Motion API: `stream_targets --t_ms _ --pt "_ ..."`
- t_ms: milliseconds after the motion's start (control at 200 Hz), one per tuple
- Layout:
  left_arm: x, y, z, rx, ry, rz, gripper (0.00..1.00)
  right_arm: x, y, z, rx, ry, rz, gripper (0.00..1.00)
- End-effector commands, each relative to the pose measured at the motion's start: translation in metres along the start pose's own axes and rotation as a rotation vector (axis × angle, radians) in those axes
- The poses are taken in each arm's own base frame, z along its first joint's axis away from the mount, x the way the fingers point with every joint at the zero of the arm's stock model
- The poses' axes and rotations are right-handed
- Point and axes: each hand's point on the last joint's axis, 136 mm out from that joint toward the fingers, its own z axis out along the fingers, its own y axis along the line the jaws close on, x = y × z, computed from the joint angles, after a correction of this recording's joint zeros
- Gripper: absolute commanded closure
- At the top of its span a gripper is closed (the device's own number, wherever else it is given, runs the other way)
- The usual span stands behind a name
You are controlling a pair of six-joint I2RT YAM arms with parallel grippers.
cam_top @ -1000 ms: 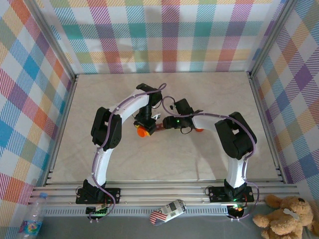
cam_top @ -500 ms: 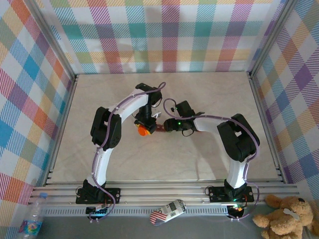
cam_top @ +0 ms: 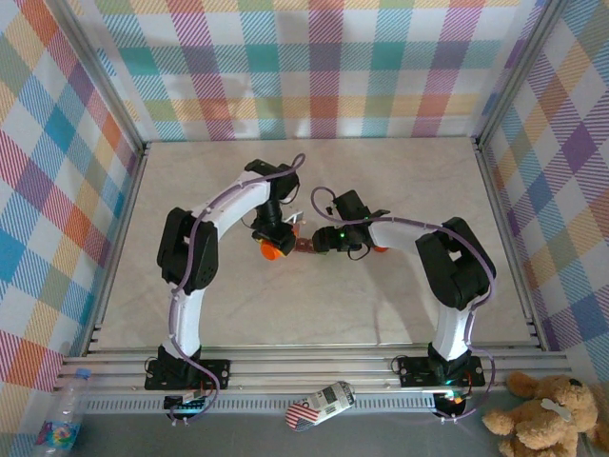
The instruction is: Sort the pills into containers
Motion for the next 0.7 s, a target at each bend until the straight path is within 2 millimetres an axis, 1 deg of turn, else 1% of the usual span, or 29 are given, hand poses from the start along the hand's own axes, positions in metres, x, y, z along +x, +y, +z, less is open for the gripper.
stream_targets --t_ms 0,90,165,240,335,535,600,695 --pt "-0.001 -0.007 -0.011 0.033 -0.088 0.003 1.00 -0.012 0.013 -0.021 -0.017 -0.016 0.029 0.27" --pt "-0.002 -0.010 -0.013 0.047 -0.146 0.011 1.00 -0.023 0.017 -0.031 -0.024 -0.044 0.041 0.27" --pt "-0.005 -0.015 -0.019 0.065 -0.219 0.017 1.00 -0.032 0.018 -0.043 -0.029 -0.071 0.056 0.27" --pt "-0.008 -0.022 -0.029 0.099 -0.308 0.032 1.00 -0.040 0.018 -0.055 -0.025 -0.097 0.066 0.26" --pt "-0.014 -0.033 -0.047 0.140 -0.446 0.058 1.00 -0.047 0.013 -0.072 -0.008 -0.133 0.073 0.26" --pt "-0.026 -0.044 -0.089 0.151 -0.716 0.093 1.00 -0.051 -0.008 -0.100 0.060 -0.173 0.105 0.25" --pt "-0.030 -0.047 -0.102 0.140 -0.789 0.111 1.00 -0.051 -0.020 -0.110 0.094 -0.184 0.123 0.25" --pt "-0.033 -0.057 -0.127 0.122 -0.919 0.155 1.00 -0.053 -0.039 -0.123 0.133 -0.193 0.165 0.24"
